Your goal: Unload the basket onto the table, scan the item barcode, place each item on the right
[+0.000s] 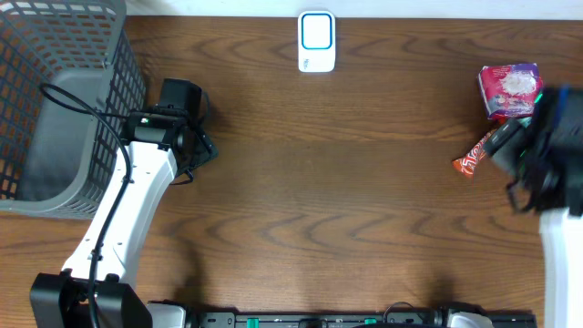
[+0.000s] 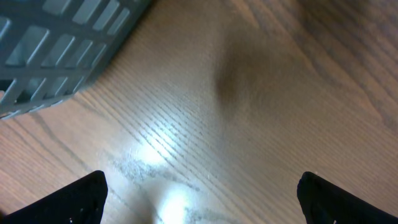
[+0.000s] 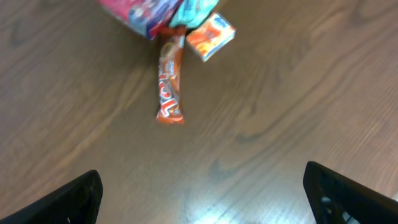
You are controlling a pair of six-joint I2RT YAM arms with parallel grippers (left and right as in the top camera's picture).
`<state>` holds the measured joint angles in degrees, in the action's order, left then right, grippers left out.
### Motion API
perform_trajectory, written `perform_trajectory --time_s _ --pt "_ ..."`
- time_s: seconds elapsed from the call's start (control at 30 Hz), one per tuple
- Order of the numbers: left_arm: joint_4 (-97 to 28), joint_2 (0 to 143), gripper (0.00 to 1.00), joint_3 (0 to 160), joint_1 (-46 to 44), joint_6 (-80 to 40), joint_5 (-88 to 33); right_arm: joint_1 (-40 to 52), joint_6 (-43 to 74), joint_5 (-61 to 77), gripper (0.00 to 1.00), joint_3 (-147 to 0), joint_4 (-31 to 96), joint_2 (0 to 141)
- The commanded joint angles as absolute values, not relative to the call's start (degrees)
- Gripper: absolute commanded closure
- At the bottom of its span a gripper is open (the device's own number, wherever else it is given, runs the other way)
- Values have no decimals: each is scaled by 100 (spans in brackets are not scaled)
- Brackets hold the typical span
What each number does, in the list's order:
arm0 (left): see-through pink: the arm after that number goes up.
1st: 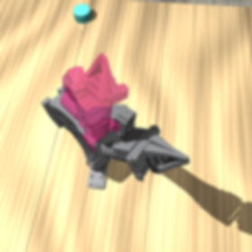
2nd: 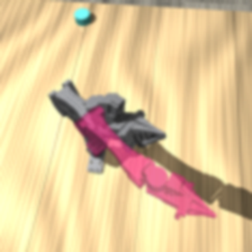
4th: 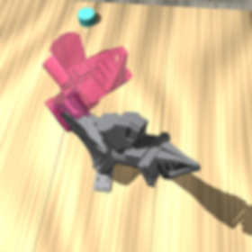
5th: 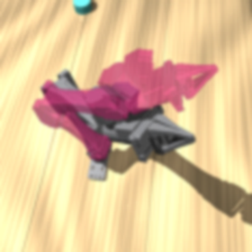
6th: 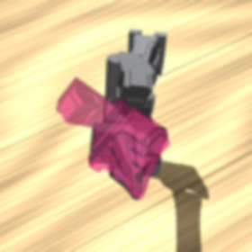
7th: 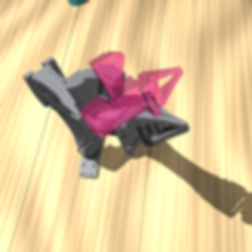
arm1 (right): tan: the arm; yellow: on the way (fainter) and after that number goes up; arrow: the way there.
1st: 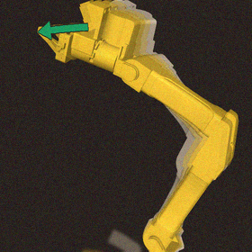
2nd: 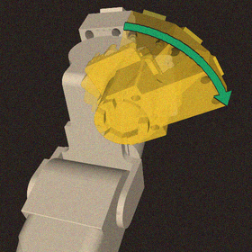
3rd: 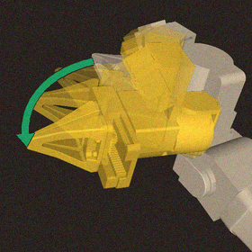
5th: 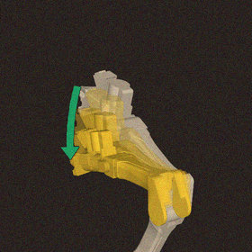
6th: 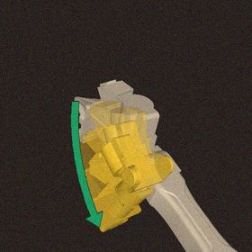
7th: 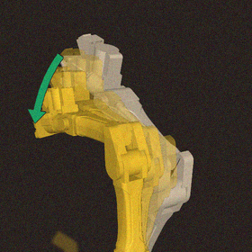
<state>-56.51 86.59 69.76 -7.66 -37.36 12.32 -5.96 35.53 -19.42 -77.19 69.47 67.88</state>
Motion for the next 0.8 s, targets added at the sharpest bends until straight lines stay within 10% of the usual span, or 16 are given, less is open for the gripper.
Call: perform_trajectory --time_s 0.0,0.77 --pt "-5673 8648 2 6954 -762 -3760 1260 -298 3553 -1975 1 -6917 6657 6093" --pt "-5673 8648 2 6954 -762 -3760 1260 -154 3638 -1892 1 -5686 6405 5148"
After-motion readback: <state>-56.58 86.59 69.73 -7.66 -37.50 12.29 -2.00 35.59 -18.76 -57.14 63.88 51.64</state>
